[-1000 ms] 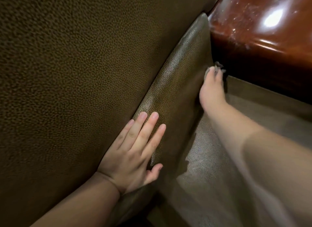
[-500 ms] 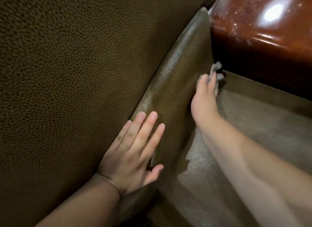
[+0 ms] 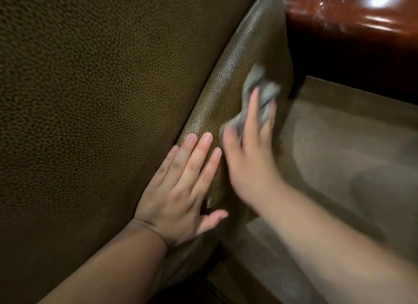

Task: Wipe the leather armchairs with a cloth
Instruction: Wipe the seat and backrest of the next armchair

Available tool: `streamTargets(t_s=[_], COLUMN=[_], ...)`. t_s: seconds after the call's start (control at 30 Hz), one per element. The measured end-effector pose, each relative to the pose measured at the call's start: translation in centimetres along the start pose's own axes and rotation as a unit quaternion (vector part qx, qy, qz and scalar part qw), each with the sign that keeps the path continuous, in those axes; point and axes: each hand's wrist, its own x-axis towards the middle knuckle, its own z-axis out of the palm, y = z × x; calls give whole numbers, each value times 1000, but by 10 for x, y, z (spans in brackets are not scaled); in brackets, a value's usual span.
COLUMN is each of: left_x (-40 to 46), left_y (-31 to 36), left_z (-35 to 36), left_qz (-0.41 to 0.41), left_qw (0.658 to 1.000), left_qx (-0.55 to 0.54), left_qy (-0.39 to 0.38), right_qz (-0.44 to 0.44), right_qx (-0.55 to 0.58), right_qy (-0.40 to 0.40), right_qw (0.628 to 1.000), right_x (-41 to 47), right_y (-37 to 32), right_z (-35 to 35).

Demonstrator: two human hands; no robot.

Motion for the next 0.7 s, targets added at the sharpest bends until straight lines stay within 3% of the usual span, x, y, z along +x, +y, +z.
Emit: streamTargets(t_s=[0.1,0.27,0.33,0.47,0.53,0.6,0.7], left_x=[2,5,4,0,1,4,6], left_y=[-1,0,1,1,-1,-2,-1], left_z=[-2,-2,-1,0,-1,-1,0], left_qz=[4,1,1,-1,-1,0,-1], left_qw=[1000,1000,1000,1000,1000,1000,1000], left_qx=[-7,8,3,3,7,4,1], left_qy=[10,7,10,9,13,20,23], right_qz=[-29,36,19,-39,-57,-33,92], right_qx=[50,-6,3,-19,-31,-63,8], right_qy=[-120,52,74,-73,-91,-73,49], right_qw=[991,998,997,996,994,995,994], right_x=[-66,48,37,-77,-86,-50,18], right_y=[-16,-17,-9,13,32,50,60], right_z=[4,-22,-7,27,28,17,-1])
